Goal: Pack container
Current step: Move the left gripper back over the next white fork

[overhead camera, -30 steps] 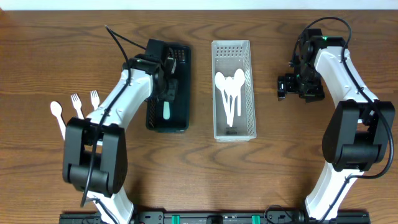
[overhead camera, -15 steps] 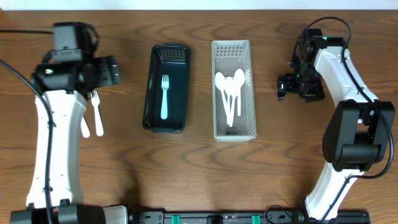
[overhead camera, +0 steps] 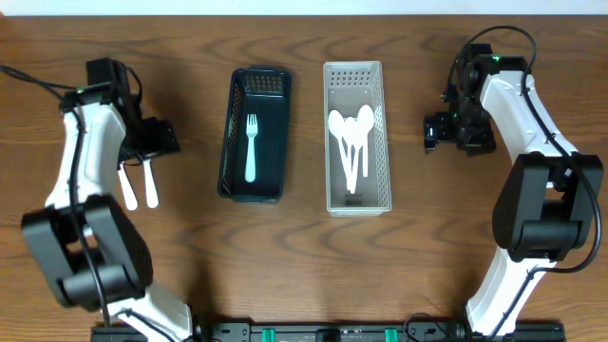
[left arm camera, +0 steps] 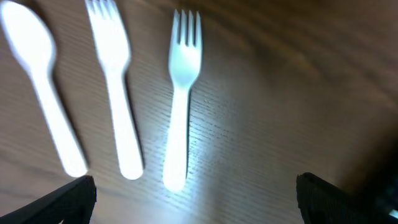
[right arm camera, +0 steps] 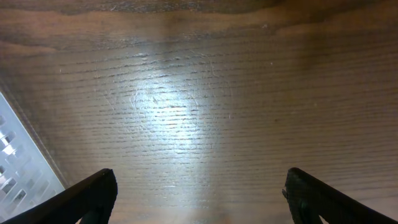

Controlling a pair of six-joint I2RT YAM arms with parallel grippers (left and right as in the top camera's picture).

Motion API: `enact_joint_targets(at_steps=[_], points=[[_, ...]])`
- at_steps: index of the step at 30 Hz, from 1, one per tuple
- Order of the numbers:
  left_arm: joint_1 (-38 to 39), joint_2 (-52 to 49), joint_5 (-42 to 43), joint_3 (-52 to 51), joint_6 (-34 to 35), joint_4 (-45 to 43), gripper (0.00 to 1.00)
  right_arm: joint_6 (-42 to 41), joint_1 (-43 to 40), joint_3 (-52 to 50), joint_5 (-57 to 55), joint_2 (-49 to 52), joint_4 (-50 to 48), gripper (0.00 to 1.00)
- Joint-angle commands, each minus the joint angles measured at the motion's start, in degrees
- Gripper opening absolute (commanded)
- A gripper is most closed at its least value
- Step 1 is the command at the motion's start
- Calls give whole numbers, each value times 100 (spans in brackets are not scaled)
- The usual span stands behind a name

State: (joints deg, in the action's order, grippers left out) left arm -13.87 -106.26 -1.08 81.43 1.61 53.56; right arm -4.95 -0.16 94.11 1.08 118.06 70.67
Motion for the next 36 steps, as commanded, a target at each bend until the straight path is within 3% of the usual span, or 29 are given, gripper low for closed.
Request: enact_joint_targets(at_steps=[1, 12, 36], points=[[-22, -328, 74, -37, -116, -31, 97, 81, -20, -15, -20, 35, 4, 90], [-39, -940, 476, -37, -599, -273, 98, 101, -20, -15, -20, 35, 46, 89], [-278, -1261, 798, -37, -697, -658, 98, 205, -20, -15, -20, 35, 44, 90]])
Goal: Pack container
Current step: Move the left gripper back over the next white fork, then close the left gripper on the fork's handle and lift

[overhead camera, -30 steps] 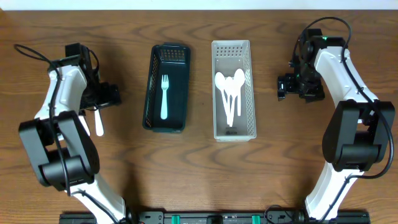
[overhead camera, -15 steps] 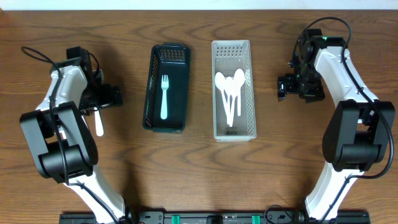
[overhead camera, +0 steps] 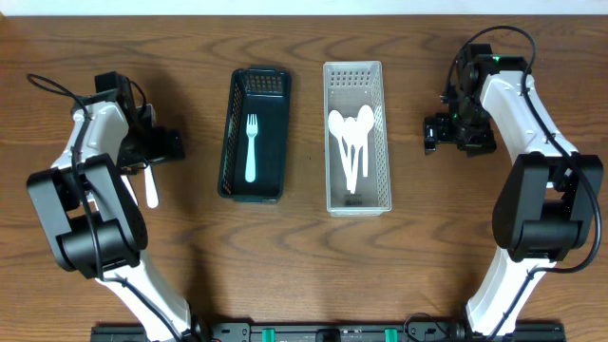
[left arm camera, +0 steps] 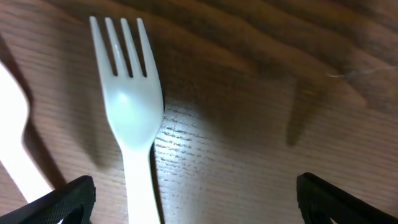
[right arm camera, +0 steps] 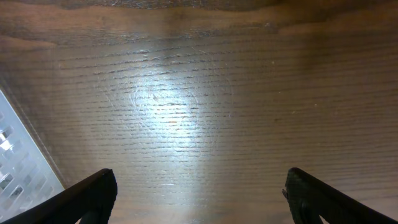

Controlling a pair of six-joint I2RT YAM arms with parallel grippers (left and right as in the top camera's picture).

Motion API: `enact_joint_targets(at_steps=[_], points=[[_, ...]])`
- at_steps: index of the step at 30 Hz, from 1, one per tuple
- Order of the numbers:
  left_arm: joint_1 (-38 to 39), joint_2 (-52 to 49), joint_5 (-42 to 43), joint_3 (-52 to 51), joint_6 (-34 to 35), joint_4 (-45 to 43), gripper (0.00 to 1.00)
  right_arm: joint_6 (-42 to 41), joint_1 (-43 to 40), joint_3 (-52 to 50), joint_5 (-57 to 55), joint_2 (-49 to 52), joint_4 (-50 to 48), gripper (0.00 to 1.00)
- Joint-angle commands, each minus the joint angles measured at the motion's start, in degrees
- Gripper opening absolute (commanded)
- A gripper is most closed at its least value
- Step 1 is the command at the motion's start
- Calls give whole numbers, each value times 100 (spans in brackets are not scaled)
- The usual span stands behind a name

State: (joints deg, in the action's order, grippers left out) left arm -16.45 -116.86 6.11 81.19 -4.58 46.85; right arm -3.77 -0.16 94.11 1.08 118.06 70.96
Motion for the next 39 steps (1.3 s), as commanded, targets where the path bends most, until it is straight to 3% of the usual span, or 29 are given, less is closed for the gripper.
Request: enact_joint_targets(at_steps=[1, 8, 15, 21, 28, 30, 34, 39], points=[[-20, -243, 79, -13, -79, 11, 98, 90, -20, -15, -20, 35, 17, 90], [-20, -350, 76, -13, -79, -9, 96, 90, -20, -15, -20, 35, 20, 90], [-20, -350, 79, -13, -76, 24, 66, 90, -20, -15, -20, 35, 20, 90], [-20, -350, 79, -13, -76, 42, 50, 90, -20, -15, -20, 35, 20, 90], [-20, -350, 76, -13, -76, 42, 40, 90, -20, -15, -20, 35, 22, 90], [-20, -350, 76, -13, -79, 39, 31, 90, -20, -15, -20, 35, 22, 90], [-20, -350, 76, -13, -79, 37, 24, 90, -20, -15, -20, 35, 22, 90], [-20, -350, 74, -13, -79, 35, 19, 87, -20, -15, -20, 35, 24, 90]])
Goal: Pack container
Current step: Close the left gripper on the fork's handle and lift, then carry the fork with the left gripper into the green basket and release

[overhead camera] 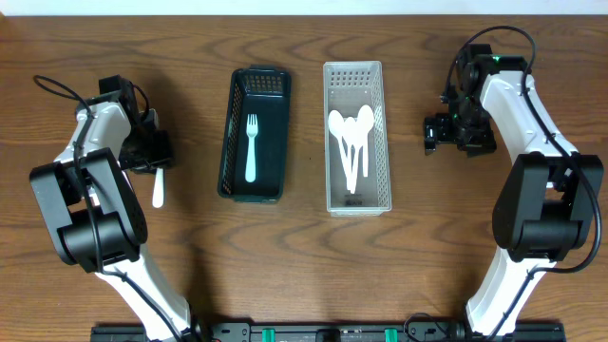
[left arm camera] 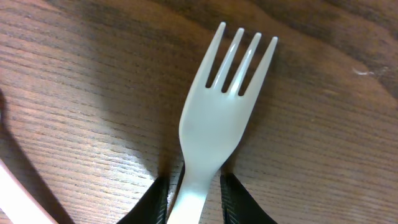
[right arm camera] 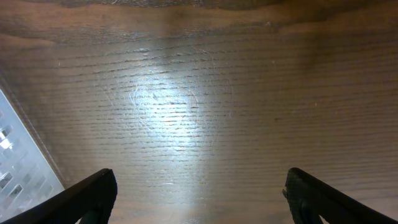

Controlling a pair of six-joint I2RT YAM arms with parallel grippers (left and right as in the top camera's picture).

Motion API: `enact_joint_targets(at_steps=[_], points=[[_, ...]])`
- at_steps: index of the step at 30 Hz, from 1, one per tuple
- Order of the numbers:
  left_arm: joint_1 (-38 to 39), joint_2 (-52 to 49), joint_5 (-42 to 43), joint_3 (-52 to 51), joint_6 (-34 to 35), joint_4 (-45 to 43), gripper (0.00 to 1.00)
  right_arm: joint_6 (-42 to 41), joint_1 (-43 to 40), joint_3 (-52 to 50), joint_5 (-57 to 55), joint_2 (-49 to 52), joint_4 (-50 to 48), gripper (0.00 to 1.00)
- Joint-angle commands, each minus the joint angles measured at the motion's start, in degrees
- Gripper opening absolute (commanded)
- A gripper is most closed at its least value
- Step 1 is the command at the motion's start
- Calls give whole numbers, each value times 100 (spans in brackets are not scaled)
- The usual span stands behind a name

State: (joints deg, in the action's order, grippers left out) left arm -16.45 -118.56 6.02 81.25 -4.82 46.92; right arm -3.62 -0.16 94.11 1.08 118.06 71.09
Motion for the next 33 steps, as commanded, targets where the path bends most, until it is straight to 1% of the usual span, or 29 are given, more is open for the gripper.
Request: enact_joint_targets(at_steps=[1, 2, 6, 9, 16, 19, 23, 25, 29, 33], points=[[-20, -179, 83, -20, -55, 28, 19, 72, -20, -15, -20, 35, 11, 90], [-20, -179, 83, -20, -55, 28, 15, 72, -20, -15, -20, 35, 11, 90], [-20, -177, -85, -20, -55, 28, 6, 74, -20, -15, -20, 35, 11, 90], [-20, -177, -245, -17, -57, 37, 6, 74, -20, -15, -22, 35, 11, 90], [-20, -33, -238, 37, -52, 109, 6, 74, -20, -15, -20, 35, 33, 90], [-13, 236, -236, 146, -50, 203, 6, 72, -20, -15, -20, 35, 33, 90], [76, 905, -227, 348, -50, 417, 6, 72, -20, -15, -20, 35, 35, 89], [245, 1388, -212, 393, -61, 422, 6, 72, -20, -15, -20, 35, 24, 90], [802, 2258, -216, 466, -431, 352, 6, 72, -20, -15, -20, 35, 17, 90], [1528, 2754, -216, 466, -750, 120, 6, 70, -20, -15, -17, 35, -17, 90]])
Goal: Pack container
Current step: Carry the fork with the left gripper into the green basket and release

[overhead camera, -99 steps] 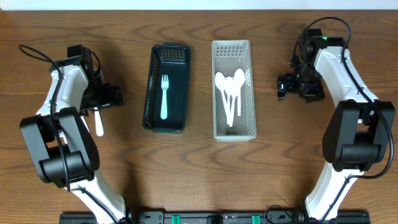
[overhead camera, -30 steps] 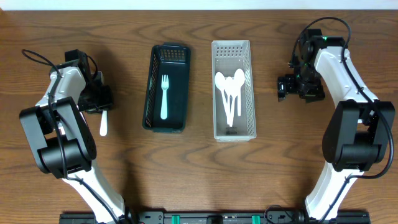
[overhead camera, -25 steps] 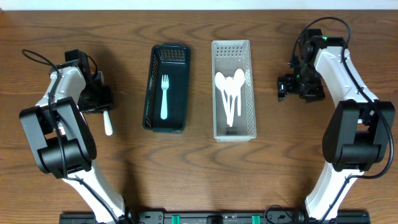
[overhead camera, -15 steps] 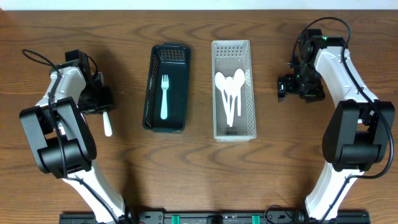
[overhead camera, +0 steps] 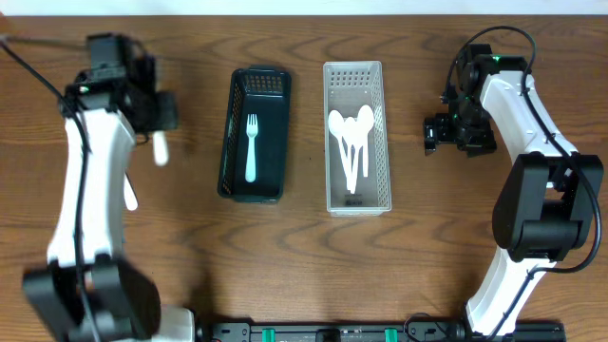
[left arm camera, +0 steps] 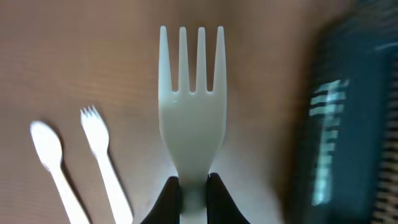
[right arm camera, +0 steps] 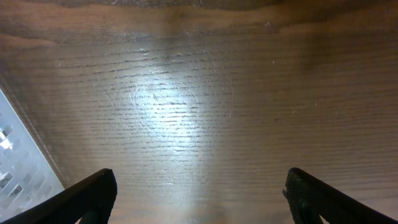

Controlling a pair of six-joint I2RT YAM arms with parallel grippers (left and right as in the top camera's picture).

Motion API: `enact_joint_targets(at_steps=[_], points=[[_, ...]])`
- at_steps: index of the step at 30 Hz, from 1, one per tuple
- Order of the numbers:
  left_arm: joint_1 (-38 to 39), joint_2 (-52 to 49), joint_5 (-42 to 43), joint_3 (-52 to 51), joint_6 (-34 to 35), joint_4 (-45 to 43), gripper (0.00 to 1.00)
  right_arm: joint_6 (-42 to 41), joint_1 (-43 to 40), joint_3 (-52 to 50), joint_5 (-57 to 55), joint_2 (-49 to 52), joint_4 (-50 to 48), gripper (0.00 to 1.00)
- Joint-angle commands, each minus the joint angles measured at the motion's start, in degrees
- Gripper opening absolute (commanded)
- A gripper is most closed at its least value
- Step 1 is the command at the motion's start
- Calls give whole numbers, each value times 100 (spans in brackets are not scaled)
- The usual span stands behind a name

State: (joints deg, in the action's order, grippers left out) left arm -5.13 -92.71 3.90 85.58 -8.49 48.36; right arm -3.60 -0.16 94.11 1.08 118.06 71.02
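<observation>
My left gripper (left arm camera: 193, 194) is shut on the handle of a white plastic fork (left arm camera: 191, 106), held in the air with its tines pointing away. Overhead, that left gripper (overhead camera: 160, 131) hangs left of the dark basket (overhead camera: 231, 133), and the fork's handle (overhead camera: 161, 149) sticks out below it. One white fork (overhead camera: 251, 147) lies inside the basket. The clear tray (overhead camera: 386, 133) beside it holds several white spoons (overhead camera: 350, 142). My right gripper (right arm camera: 200, 198) is open over bare wood, right of the tray.
On the table below the held fork lie a white spoon (left arm camera: 55, 167) and another white fork (left arm camera: 104, 163); overhead, one utensil tip (overhead camera: 129, 196) shows beside the left arm. The basket's edge (left arm camera: 348, 124) shows blurred at the right of the left wrist view.
My left gripper was down on the table, shut on the fork's neck. Now it is raised, farther toward the table's back, with the fork in it. The right arm has not moved.
My left gripper was open above a spoon and two forks on the table. Then it was lower, open around the rightmost fork. Then it was shut on that fork against the wood, and now holds it in the air left of the dark basket. The right gripper stayed open.
</observation>
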Motion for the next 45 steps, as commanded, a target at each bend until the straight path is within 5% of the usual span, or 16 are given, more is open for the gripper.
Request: enact_joint_targets(at_steps=[1, 13, 30, 33, 36, 42, 45], points=[[577, 195, -4, 33, -428, -87, 6, 68, -20, -15, -17, 35, -13, 90], [1534, -1051, 20, 31, -68, -557, 6, 68, -20, -15, -15, 35, -7, 90], [1720, -2240, 20, 26, 177, -433, 7, 70, -20, -15, -17, 35, 9, 90], [1722, -2238, 20, 26, 177, -422, 38, 68, -20, -15, -17, 35, 7, 90], [1720, -2155, 15, 33, 168, -411, 51, 70, -20, -15, -17, 35, 11, 90], [1711, -1344, -76, 367, 166, -151, 56, 70, -20, -15, -20, 35, 9, 90], [1602, -669, -699, 468, 170, 9, 69, 70, -20, -15, -20, 35, 11, 90]])
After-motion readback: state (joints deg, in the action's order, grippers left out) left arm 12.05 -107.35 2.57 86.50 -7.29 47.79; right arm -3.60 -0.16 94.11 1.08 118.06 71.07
